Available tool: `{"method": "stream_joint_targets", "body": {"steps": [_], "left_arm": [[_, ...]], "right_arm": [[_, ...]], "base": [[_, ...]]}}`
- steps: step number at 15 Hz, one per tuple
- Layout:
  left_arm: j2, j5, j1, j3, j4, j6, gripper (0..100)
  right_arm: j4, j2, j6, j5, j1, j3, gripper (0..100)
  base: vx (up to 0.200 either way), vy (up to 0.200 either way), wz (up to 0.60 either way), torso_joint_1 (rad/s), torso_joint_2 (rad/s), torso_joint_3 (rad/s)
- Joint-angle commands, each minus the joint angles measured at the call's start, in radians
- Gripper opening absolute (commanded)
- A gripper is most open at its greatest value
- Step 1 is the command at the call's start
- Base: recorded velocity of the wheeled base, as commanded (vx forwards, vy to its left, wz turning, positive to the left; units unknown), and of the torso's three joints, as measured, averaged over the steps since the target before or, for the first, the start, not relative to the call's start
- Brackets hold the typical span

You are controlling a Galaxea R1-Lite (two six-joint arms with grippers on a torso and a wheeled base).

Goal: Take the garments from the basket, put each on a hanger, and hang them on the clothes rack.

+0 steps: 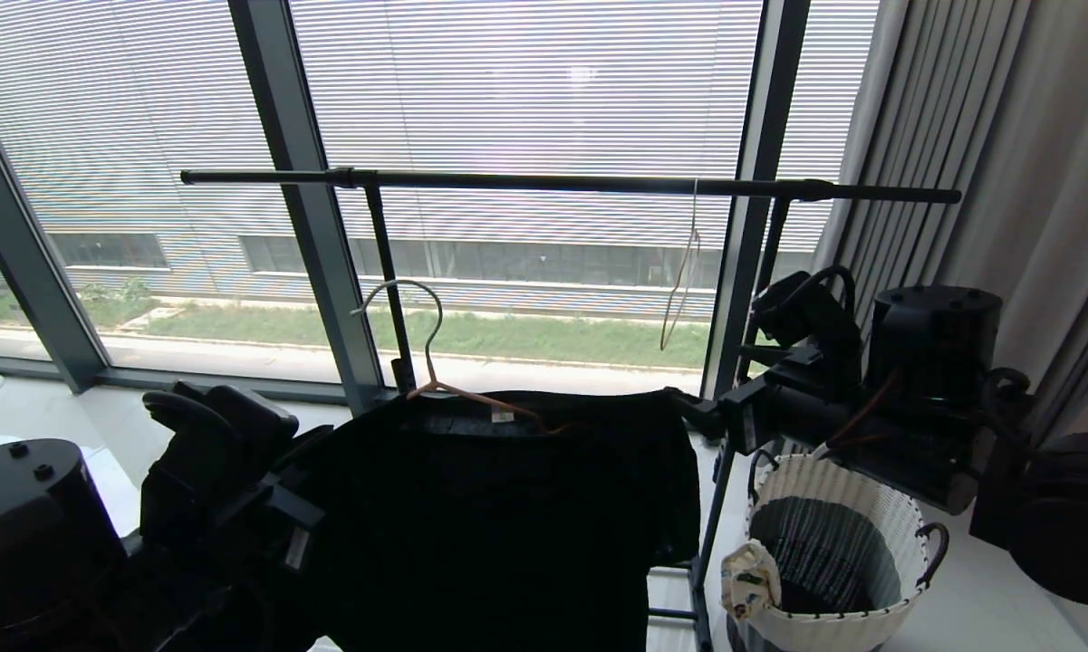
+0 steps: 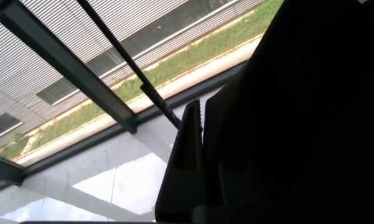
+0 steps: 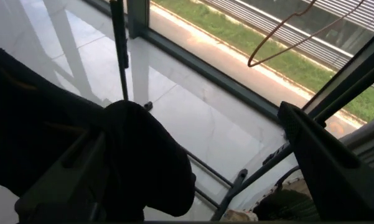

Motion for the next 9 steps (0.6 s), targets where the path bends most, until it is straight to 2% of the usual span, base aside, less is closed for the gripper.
{"method": "stream_joint_targets", "body": {"steps": [1, 4, 6, 9], "left_arm": [[0.06, 0.004, -0.002, 0.001, -0.015, -0.001, 0], [0.054, 0.002, -0.01, 0.002, -0.018, -0.002, 0], [0.038, -0.001, -0.016, 0.002, -0.018, -0.005, 0], [0.012, -0.013, -0.05, 0.002, -0.018, -0.014, 0]], "right_arm": [[0.05, -0.089, -0.014, 0.033, 0.0, -0.001, 100], [0.128, -0.118, -0.042, 0.071, 0.0, -0.002, 100], [0.13, -0.113, -0.105, 0.091, 0.0, 0.001, 100], [0.142, -0.116, -0.195, 0.192, 0.005, -0.001, 100]], "base": [[0.0, 0.0, 0.0, 0.0, 0.0, 0.0], [0.0, 0.0, 0.0, 0.0, 0.0, 0.0], [0.0, 0.0, 0.0, 0.0, 0.0, 0.0], [0.0, 0.0, 0.0, 0.0, 0.0, 0.0]]}}
